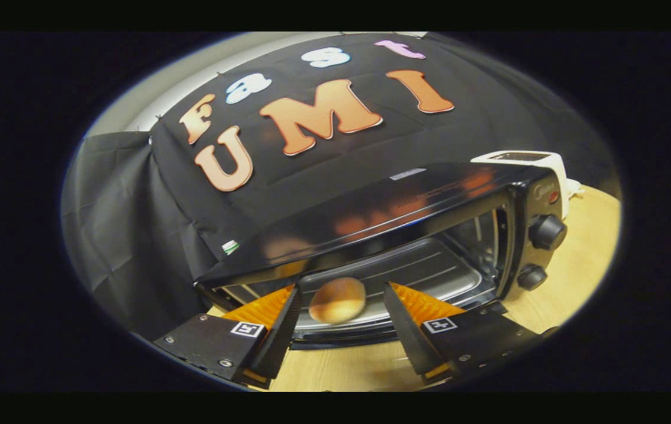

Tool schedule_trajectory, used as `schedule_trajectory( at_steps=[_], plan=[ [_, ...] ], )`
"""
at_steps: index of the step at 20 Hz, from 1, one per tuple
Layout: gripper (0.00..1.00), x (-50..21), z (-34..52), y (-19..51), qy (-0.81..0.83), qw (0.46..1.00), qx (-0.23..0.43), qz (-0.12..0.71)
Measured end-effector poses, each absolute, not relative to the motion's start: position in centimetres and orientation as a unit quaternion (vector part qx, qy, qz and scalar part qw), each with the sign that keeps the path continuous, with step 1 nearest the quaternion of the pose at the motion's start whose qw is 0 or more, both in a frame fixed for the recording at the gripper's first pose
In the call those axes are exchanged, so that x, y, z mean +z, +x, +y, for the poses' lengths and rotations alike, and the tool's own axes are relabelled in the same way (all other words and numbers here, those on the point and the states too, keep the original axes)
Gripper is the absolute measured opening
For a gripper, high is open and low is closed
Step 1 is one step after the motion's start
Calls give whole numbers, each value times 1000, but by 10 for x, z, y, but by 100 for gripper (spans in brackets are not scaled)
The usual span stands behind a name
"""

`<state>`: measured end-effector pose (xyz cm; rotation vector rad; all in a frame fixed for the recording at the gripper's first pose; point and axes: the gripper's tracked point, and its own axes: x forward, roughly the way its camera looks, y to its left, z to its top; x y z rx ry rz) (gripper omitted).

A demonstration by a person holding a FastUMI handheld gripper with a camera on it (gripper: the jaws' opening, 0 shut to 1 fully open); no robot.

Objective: Open the toaster oven, put the food inside, and close the toaster oven door.

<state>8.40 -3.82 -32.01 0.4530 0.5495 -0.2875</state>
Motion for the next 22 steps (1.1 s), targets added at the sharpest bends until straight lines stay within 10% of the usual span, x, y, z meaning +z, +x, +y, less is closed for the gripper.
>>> schedule_trajectory(
  at_steps=[22],
  plan=[
    [99,-336,17,-111,125,895,-80,421]
  ],
)
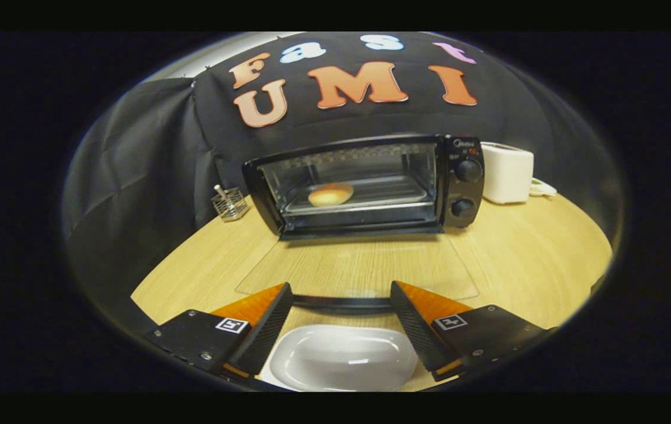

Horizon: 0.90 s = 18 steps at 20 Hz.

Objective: Open the toaster oven, put the food inside, and close the toaster oven door.

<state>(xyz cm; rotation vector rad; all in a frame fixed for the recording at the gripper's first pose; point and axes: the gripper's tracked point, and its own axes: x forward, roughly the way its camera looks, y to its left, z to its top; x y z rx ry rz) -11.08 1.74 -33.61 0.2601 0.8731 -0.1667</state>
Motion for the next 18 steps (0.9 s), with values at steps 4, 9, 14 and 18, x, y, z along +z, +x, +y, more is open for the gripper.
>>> schedule_trajectory(
  at_steps=[4,9,14,18],
  plan=[
    [98,-336,15,-126,110,892,-95,428],
    [97,-351,8,-134,83,882,-117,449],
    [97,-353,12,-131,74,878,-128,456],
    [97,-343,10,-126,71,880,-136,450]
  ],
)
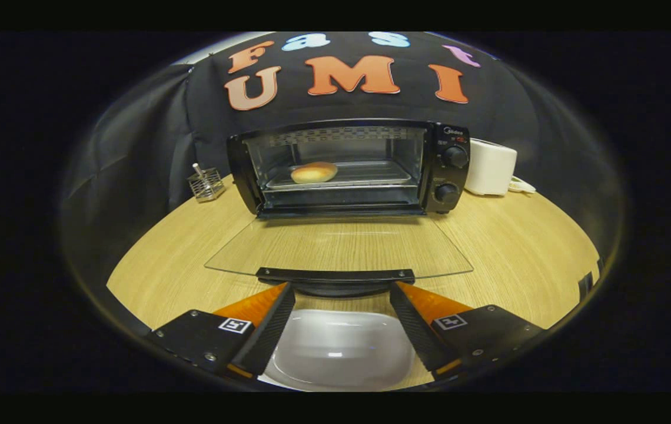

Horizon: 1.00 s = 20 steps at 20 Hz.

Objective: Open the toaster oven, put the food inside, and close the toaster oven door.

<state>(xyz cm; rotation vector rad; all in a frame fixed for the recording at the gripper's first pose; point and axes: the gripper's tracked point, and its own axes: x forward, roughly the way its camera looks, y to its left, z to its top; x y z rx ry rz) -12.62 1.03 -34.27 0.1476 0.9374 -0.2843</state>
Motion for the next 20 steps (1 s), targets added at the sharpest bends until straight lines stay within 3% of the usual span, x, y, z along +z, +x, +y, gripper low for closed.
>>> schedule_trajectory(
  at_steps=[20],
  plan=[
    [98,-266,-10,-39,14,930,-157,331]
  ],
)
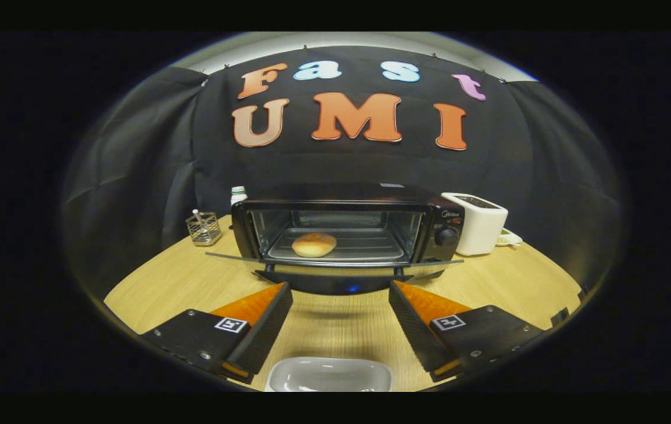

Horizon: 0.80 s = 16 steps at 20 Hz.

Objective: Open the toaster oven, put the food inside, and close the toaster oven door.

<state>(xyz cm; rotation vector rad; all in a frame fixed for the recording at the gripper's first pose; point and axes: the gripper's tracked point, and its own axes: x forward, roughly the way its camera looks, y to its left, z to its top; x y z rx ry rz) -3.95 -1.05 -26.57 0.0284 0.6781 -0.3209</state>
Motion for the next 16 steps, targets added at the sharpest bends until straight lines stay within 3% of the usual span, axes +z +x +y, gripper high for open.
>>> schedule_trajectory(
  at_steps=[16],
  plan=[
    [95,-257,-44,57,33,947,-165,273]
  ],
)
